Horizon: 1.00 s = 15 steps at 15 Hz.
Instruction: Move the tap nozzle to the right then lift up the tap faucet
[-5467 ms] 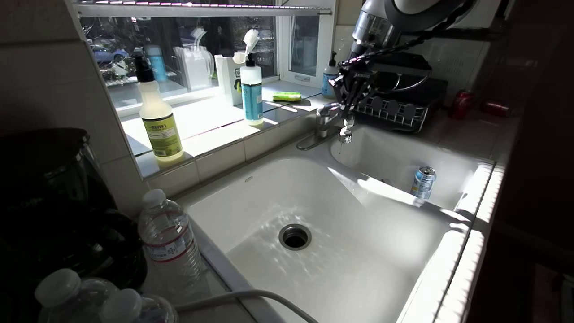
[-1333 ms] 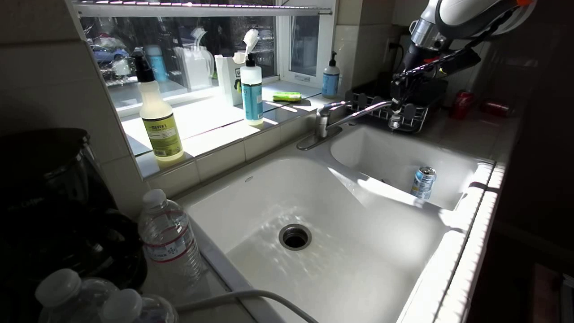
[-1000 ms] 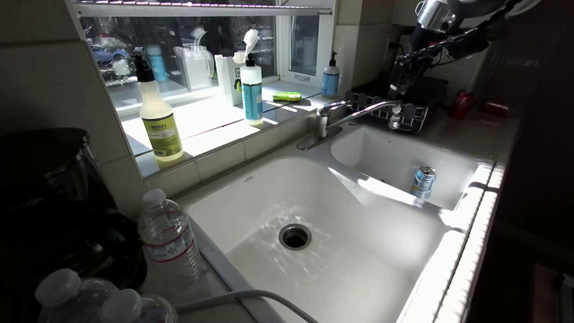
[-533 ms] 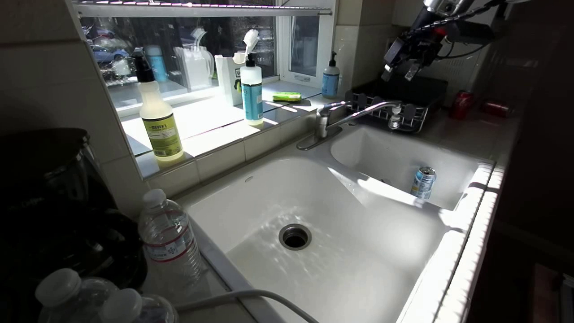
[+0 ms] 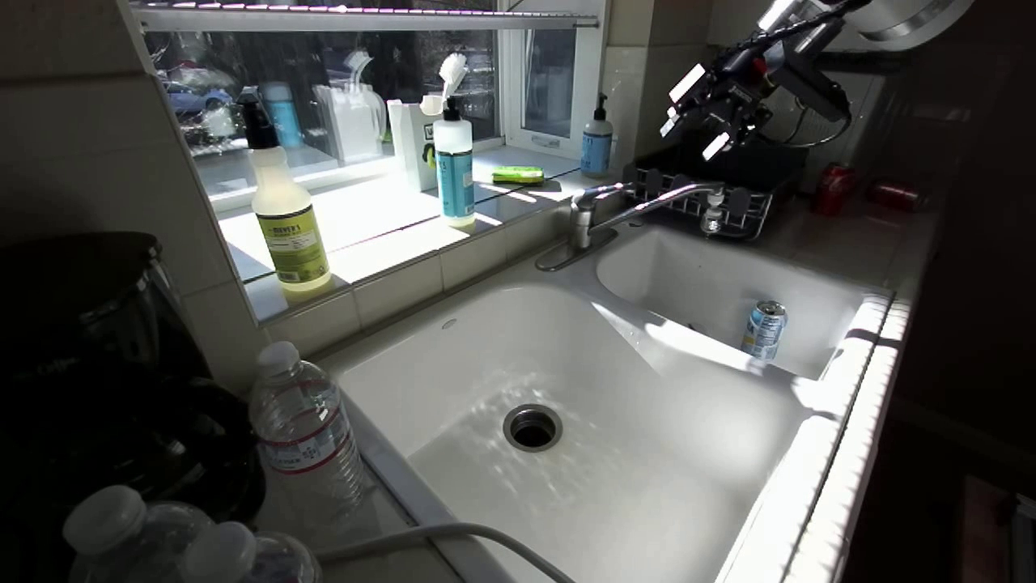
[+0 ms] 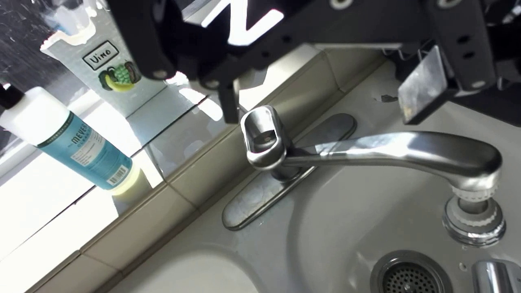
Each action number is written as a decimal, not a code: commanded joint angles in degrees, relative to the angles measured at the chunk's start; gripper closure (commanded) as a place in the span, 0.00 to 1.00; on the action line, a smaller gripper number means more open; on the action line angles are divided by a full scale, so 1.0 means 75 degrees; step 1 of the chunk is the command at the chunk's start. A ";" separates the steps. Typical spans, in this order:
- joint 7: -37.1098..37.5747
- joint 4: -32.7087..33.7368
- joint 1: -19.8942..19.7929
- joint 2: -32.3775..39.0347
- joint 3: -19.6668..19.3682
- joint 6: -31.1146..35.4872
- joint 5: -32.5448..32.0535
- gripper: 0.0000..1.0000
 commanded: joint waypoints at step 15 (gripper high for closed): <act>-0.0580 0.1212 -0.0332 0.1825 0.0119 -0.0527 0.3359 0.00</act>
